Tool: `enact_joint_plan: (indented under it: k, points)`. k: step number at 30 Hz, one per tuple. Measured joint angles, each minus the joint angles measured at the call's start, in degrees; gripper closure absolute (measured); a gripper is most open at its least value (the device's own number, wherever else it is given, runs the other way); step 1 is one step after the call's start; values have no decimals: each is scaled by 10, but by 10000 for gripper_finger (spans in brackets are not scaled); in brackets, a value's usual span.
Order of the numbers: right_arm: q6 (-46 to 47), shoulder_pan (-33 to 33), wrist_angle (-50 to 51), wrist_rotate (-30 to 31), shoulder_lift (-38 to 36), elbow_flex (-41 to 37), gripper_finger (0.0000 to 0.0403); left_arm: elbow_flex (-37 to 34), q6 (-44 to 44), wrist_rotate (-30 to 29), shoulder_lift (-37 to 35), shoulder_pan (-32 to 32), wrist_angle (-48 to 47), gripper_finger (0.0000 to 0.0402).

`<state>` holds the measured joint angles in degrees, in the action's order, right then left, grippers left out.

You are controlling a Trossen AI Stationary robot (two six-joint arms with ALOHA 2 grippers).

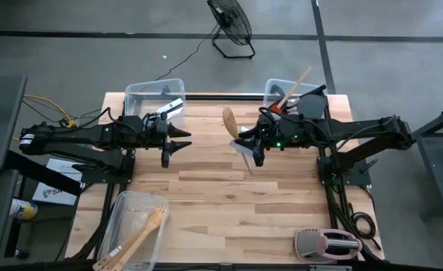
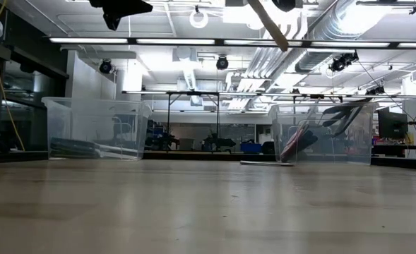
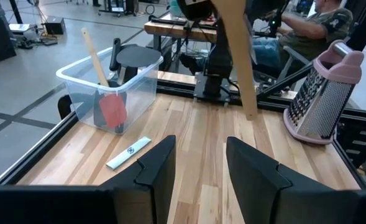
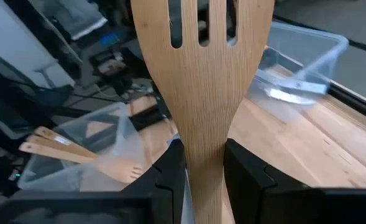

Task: Pick & Place Kitchen Items
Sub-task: Put the brown serving spoon into the bottom transparent bin

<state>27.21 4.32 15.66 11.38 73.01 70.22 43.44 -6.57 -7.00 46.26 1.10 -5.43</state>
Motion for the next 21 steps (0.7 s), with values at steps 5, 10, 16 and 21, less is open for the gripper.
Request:
enact_joint_plan:
  k: [5, 10, 16, 21]
  points:
    - [-11, 0, -46, -13, 0, 0, 324, 0, -5, 0, 0, 0, 12, 261]
    - [-31, 0, -99, -34, 0, 0, 324, 0, -42, 0, 4, 0, 50, 261]
    - [-50, 0, -163, -46, 0, 0, 324, 0, -80, 0, 15, 0, 79, 261]
    - [-61, -4, -211, -60, 3, 0, 324, 0, -104, 5, 41, 0, 142, 261]
